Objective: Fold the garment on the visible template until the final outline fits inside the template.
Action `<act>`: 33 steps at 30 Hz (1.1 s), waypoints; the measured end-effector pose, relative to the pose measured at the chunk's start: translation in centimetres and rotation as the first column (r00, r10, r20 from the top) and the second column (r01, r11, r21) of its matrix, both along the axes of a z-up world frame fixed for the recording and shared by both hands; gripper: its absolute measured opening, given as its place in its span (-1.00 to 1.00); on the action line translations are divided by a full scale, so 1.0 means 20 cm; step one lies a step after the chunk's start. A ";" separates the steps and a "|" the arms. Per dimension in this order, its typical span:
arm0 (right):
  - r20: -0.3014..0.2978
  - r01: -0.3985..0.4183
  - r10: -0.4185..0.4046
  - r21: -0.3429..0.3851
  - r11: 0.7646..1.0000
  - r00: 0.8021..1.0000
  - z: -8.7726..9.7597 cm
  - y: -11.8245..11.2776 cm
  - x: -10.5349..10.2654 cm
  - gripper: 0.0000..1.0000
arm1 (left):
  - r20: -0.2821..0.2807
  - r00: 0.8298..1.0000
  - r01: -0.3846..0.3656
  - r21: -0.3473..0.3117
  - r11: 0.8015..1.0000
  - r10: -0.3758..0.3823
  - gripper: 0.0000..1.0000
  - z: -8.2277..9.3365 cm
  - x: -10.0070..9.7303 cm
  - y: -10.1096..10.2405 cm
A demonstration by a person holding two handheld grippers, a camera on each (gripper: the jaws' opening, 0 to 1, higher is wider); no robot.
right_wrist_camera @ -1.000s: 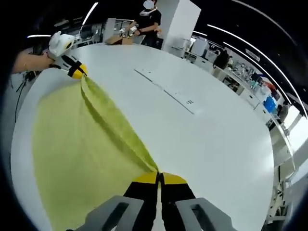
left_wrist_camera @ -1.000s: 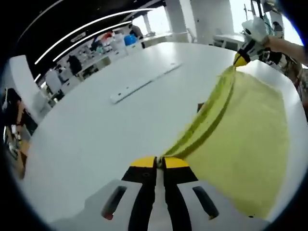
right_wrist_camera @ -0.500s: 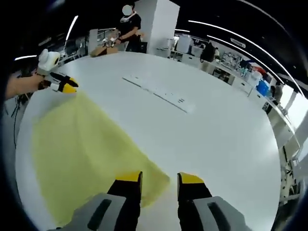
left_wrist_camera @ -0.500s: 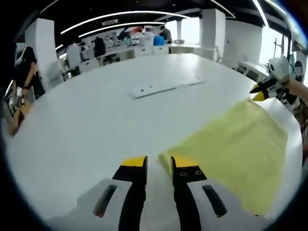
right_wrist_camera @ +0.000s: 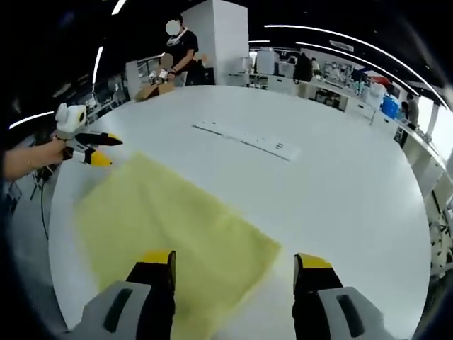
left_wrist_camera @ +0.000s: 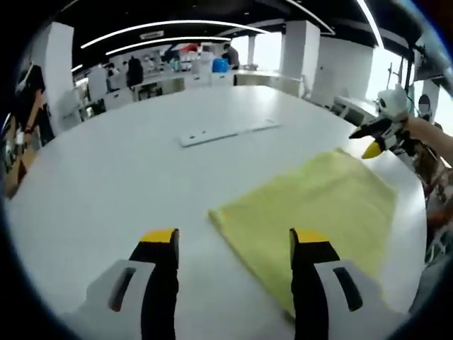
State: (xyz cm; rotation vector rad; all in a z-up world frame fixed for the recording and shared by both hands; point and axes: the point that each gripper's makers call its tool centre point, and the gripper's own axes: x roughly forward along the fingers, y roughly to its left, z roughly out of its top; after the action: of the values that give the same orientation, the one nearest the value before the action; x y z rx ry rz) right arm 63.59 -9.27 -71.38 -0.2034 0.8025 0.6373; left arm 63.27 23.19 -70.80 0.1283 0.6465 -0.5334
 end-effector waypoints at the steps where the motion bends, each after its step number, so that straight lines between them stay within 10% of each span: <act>1: -0.002 -0.001 0.001 0.008 1.000 1.000 0.01 0.00 -0.02 0.41 | -0.013 1.000 0.003 0.004 1.000 -0.003 0.24 0.00 -0.02 0.00; 16: -0.049 -0.007 0.010 0.056 0.998 0.999 0.03 -0.02 -0.29 0.77 | -0.009 0.998 0.066 -0.033 0.997 -0.067 0.49 0.03 -0.28 -0.01; 33: -0.056 -0.025 0.031 0.093 0.995 0.998 0.01 -0.06 -0.55 0.43 | -0.032 0.991 0.130 -0.056 0.990 -0.132 0.20 0.00 -0.55 -0.03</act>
State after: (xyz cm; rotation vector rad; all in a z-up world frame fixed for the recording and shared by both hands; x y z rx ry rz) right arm 52.58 -10.47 -71.20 -0.1128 0.8250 0.7077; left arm 52.26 22.69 -70.77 0.1113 0.6609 -0.6811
